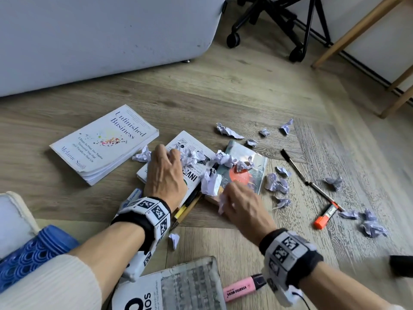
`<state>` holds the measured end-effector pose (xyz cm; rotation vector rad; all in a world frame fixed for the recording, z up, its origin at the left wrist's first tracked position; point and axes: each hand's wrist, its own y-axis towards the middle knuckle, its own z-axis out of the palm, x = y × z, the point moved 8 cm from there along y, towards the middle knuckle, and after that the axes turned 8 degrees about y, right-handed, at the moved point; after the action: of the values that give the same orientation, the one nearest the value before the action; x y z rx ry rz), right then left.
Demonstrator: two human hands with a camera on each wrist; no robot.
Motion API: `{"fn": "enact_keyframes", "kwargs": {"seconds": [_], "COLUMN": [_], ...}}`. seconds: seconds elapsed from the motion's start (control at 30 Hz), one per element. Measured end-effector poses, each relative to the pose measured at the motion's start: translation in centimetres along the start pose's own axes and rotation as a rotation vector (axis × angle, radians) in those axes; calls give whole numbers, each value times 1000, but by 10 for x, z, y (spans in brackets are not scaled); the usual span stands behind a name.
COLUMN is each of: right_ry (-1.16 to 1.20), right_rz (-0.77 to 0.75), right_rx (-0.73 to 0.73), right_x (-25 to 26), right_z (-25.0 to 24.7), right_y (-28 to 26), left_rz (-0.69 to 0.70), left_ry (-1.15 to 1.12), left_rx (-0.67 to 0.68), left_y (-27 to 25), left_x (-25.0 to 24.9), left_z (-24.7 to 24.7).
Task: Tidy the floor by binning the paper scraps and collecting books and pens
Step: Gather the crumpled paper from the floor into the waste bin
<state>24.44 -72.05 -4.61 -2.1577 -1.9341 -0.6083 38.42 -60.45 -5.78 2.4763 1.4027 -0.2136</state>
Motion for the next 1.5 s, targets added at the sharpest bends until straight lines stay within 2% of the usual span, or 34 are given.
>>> {"fn": "enact_keyframes", "kwargs": {"seconds": [0.07, 0.17, 0.23, 0.37, 0.43, 0.53, 0.6, 0.7, 0.77, 0.83, 0.9, 0.93, 1.03, 1.13, 1.2, 1.27, 1.37, 1.43, 1.5], "right_ry": [-6, -78, -128, -291, -280, -351, -321, -215, -82, 15, 9, -9, -99, -185, -247, -222, -7, 71, 104], "right_rz": [42, 180, 296, 476, 522, 429, 342, 234, 239, 279, 241, 190, 114, 75, -2, -65, -41, 24, 111], "right_rx": [-130, -223, -141, 178, 202, 193, 116, 94, 30, -99, -165, -143, 44, 126, 199, 231, 174, 49, -102], "right_x": [-17, -53, -76, -103, -102, -87, -75, -77, -83, -89, -81, -71, -40, -21, -14, -9, 1, 0, -6], "right_z": [-25, -46, -40, 6, 25, 39, 35, 36, 27, 11, 1, 3, 27, 43, 51, 53, 46, 36, 23], "right_y": [24, 61, 78, 94, 99, 101, 100, 91, 84, 76, 68, 66, 52, 41, 40, 44, 54, 63, 73], "left_rz": [-15, -51, -26, 81, 128, 188, 225, 253, 274, 270, 229, 202, 147, 85, -22, -161, -311, -357, -323], "left_ry": [114, 75, 35, 132, 216, 253, 237, 197, 163, 130, 87, 65, 20, -22, -90, -178, -262, -211, -128], "left_rx": [31, 209, 270, 295, 304, 265, 200, 147, 146, 162, 176, 192, 258, 305, 284, 177, 61, 95, 140], "left_y": [0, -3, -4, -5, -8, -7, -7, -8, -9, -8, -6, -5, -6, -12, -9, 0, 8, 6, 5], "left_x": [0, -1, -6, -17, -18, -20, -24, -27, -29, -27, -24, -23, -15, -1, 14, 34, 67, 87, 97], "left_z": [2, 23, 39, 58, 62, 60, 56, 55, 53, 53, 48, 46, 43, 40, 32, 19, 6, 9, 16]}}
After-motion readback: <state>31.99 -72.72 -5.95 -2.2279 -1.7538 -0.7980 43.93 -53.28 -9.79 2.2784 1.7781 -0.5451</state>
